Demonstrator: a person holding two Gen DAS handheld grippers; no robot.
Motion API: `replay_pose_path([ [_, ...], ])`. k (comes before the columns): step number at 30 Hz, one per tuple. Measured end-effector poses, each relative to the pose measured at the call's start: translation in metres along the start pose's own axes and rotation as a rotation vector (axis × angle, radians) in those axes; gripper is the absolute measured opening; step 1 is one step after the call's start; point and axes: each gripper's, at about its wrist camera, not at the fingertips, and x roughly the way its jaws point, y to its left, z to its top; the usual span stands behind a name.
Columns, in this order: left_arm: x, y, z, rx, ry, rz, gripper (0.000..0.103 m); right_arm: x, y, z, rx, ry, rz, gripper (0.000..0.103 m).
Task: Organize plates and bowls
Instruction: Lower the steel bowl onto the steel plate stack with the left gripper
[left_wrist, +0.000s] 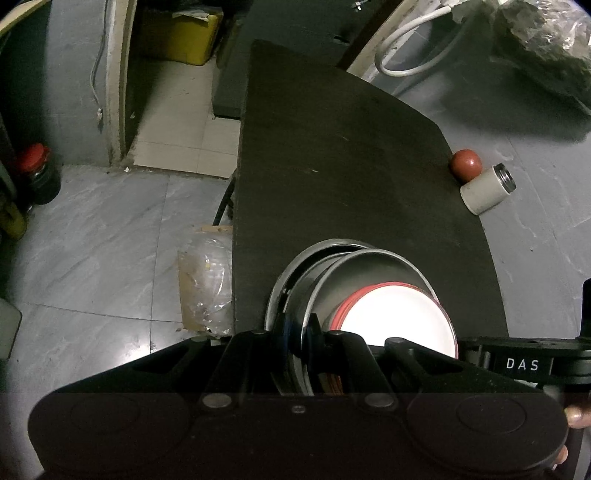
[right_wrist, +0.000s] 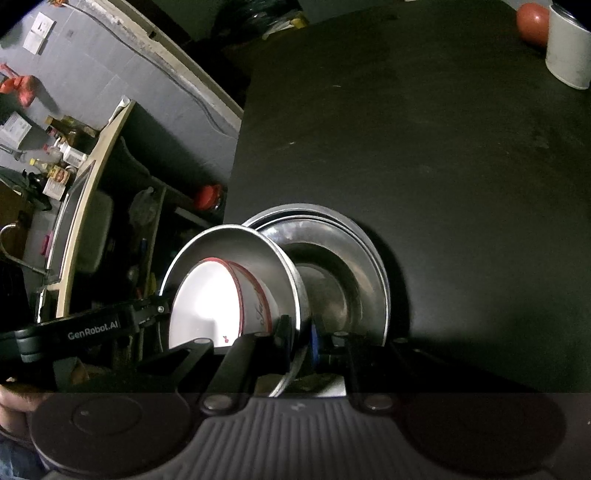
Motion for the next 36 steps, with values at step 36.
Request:
replay_pose_path([
  [36, 0.011, -0.001, 0.004, 0.007, 0.018, 0.002, 0.008, 0.004, 0.001, 0.003, 0.032, -0.001, -0.019, 0.011],
])
